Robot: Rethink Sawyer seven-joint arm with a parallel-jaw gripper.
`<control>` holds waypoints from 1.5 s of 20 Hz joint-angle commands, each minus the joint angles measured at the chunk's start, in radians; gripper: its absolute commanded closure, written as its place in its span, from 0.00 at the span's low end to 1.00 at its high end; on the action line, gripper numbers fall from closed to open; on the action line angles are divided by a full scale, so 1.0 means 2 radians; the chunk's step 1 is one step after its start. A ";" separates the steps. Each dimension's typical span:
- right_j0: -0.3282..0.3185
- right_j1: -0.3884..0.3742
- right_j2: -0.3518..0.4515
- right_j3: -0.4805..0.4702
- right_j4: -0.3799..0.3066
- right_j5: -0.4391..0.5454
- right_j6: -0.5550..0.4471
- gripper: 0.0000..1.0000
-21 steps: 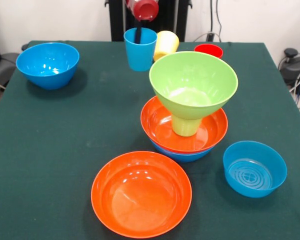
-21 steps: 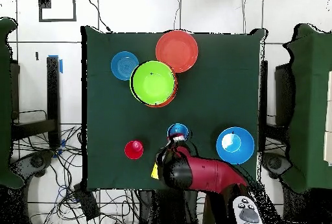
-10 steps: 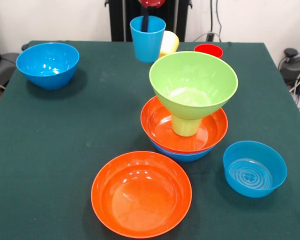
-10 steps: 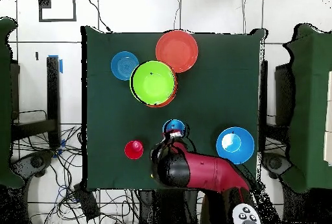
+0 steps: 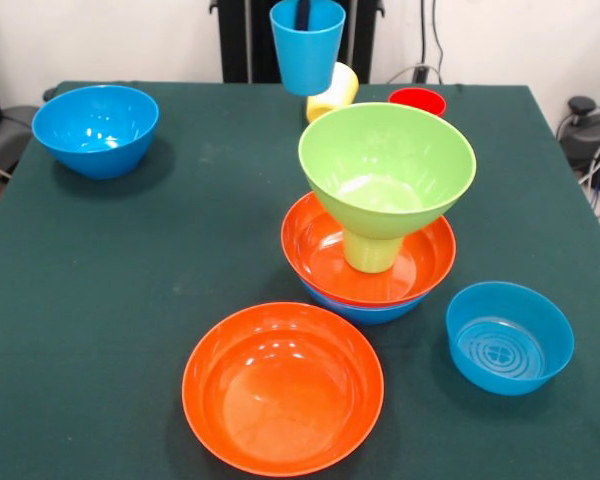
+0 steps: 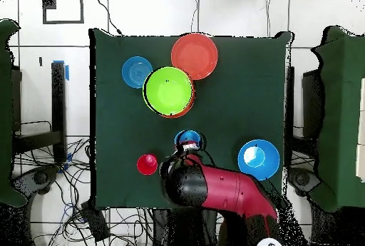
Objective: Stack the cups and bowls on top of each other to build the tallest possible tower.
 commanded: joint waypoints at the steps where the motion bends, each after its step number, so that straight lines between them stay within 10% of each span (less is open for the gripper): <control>1: 0.007 -0.002 0.047 0.021 0.016 0.046 -0.028 1.00; 30: 0.064 -0.016 0.034 -0.088 0.047 0.191 0.006 1.00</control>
